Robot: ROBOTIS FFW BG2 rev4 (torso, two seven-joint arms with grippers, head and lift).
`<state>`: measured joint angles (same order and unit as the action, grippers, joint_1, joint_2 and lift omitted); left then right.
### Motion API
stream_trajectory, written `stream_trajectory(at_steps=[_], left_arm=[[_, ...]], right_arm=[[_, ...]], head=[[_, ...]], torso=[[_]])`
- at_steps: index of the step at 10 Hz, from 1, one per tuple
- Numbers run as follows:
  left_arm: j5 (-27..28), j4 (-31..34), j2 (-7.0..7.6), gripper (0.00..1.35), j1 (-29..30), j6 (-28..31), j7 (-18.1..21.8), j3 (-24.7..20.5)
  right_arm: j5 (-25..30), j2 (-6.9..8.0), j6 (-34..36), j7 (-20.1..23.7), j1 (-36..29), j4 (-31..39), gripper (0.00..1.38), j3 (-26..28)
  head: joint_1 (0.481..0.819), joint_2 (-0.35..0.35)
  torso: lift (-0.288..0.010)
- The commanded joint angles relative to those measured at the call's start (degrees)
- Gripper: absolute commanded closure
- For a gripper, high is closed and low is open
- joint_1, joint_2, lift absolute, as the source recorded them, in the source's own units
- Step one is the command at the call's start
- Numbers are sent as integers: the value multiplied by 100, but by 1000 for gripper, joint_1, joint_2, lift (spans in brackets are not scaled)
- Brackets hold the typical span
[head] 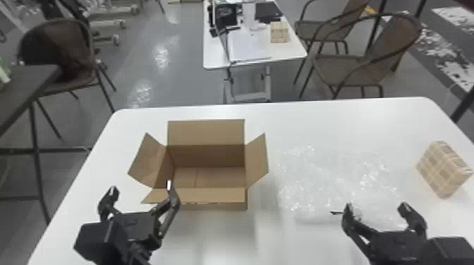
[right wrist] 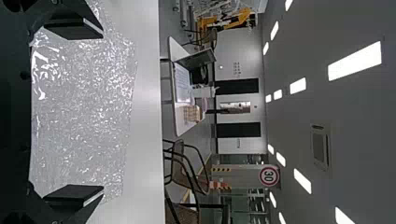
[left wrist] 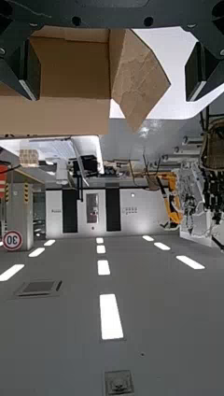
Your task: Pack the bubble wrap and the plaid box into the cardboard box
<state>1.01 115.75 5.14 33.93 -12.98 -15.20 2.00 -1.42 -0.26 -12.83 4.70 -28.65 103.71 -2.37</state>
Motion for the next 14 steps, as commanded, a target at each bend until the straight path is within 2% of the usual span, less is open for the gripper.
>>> stream_trajectory(at_steps=[1, 4, 6, 7, 8, 9, 10, 11, 12, 14], left_arm=[[4, 0, -4, 137, 9, 15, 0, 11], [-93, 114, -48, 137, -114, 375, 167, -113], [-251, 237, -83, 137, -308, 771, 545, -455], [-312, 343, -171, 137, -404, 1105, 835, -719], [-374, 466, -320, 137, -580, 1606, 1379, -1088], [-462, 510, -529, 137, -905, 2362, 2294, -1589], [-295, 510, -529, 137, -1389, 3188, 3568, -2231], [-22, 492, -529, 137, -1758, 3671, 4368, -2653], [-225, 439, -529, 137, -1863, 3821, 4464, -2828], [-849, 299, -529, 137, -2101, 4832, 4772, -3057]], right_arm=[[-7, 0, 0, -5, 0, 0, 125, 0], [-7, 0, 0, -5, 0, 0, 125, 0], [-7, 0, 0, 4, 9, 0, 125, 0], [-7, -9, 0, 4, 17, -9, 125, 0], [-7, -9, 0, 4, 17, -9, 125, 0], [-7, -9, 0, 4, 26, -9, 125, 0], [-7, -9, 0, 4, 35, -18, 124, -9], [-7, -26, 0, 4, 53, -26, 125, -35], [-7, -44, 0, 4, 61, -26, 124, -44], [-16, -44, 0, 4, 70, -35, 125, -44]], head=[[695, 107], [695, 106], [695, 112], [695, 116], [695, 130], [695, 143], [695, 148], [695, 152], [695, 176], [695, 227]], torso=[[-102], [-102], [-102], [-102], [-102], [-102], [-102], [-102], [-102], [-102]])
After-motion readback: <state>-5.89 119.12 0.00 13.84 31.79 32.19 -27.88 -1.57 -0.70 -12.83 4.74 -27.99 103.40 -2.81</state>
